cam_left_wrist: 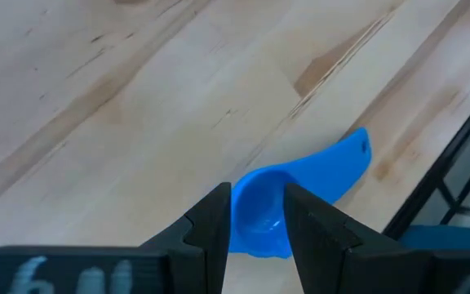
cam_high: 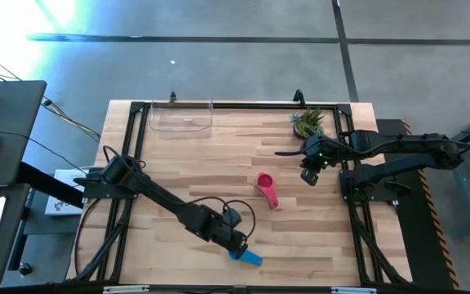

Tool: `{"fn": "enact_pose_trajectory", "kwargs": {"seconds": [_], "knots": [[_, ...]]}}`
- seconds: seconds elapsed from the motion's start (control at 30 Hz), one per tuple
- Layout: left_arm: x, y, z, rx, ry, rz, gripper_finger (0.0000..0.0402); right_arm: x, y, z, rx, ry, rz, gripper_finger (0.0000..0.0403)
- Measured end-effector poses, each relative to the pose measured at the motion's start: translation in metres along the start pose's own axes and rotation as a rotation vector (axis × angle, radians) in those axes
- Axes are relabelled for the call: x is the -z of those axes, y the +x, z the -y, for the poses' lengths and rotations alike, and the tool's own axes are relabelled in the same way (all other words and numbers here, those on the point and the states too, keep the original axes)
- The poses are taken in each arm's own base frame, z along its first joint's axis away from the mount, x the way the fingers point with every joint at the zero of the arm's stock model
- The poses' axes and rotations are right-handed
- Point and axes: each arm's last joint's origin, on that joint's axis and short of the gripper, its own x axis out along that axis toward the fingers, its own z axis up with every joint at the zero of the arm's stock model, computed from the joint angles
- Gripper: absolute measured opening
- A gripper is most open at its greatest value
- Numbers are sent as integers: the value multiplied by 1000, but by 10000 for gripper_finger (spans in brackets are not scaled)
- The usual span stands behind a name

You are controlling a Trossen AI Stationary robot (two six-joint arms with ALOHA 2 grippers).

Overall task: Nest measuring cups in basket
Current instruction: Stack the blue measuring cup on top of the light red measuring cup

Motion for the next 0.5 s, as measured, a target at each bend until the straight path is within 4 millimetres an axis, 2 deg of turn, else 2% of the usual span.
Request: {"fn": "enact_pose_trajectory", "kwargs": {"seconds": [0.5], "knots": [[4, 12, -3, -17, 111, -57, 104, 0, 0, 1, 33, 0, 16, 80]]}}
